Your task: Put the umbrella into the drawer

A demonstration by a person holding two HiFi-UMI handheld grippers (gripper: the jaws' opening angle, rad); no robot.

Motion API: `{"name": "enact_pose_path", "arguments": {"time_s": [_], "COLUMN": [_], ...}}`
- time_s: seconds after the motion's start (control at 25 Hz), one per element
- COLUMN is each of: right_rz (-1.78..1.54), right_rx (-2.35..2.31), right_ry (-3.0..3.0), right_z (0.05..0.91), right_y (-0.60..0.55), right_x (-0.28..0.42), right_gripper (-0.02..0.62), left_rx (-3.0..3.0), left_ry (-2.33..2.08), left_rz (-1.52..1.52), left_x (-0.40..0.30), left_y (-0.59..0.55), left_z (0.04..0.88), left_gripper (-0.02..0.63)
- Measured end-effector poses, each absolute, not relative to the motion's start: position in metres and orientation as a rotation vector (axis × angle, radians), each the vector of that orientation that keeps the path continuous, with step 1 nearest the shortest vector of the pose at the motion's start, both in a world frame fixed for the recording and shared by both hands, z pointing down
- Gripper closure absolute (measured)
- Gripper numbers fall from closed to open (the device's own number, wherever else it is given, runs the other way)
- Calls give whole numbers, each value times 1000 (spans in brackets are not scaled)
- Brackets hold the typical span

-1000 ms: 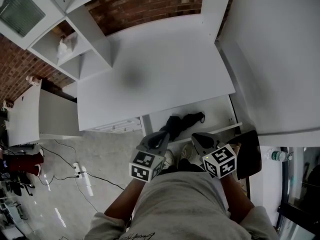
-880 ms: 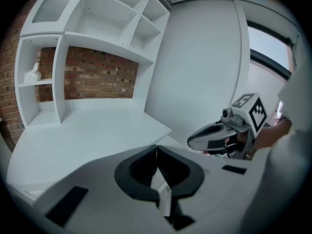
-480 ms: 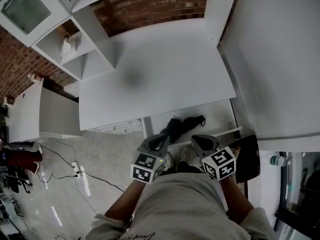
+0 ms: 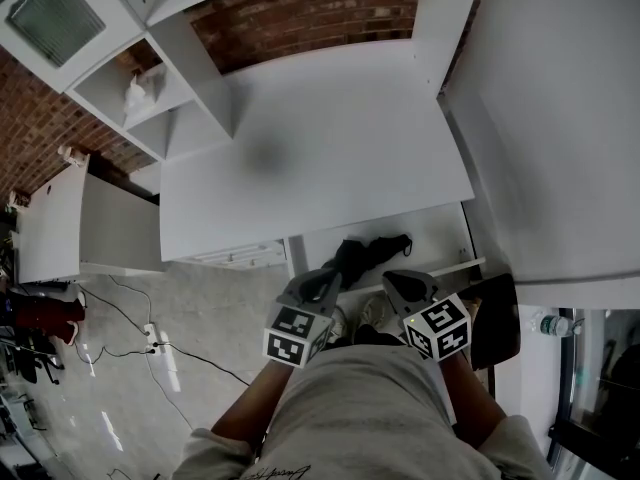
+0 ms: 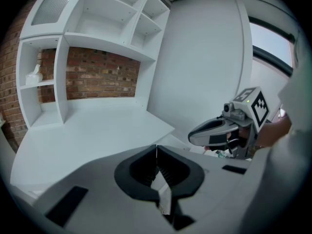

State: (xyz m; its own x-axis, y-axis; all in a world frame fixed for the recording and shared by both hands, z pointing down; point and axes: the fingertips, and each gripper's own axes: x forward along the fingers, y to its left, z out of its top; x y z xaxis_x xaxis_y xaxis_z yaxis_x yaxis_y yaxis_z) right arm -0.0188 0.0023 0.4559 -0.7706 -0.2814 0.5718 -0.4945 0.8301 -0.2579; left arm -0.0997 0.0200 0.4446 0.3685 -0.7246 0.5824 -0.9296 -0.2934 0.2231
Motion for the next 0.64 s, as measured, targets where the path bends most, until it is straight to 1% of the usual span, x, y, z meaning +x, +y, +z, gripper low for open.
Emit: {"name": "enact_pose_path", "arguments": {"time_s": [0.64], "right_rz": [526], "right_rx": [554], "right_ry": [-2487], "right_z": [455], "right_y": [-5], "right_x": [-24], "right_gripper": [568], "left_rx": [2091], "left_ry": [-1430], "left_rz": [508], "left_x": [-106], "left_y": [14], "left_z": [447], "left_gripper": [589]}}
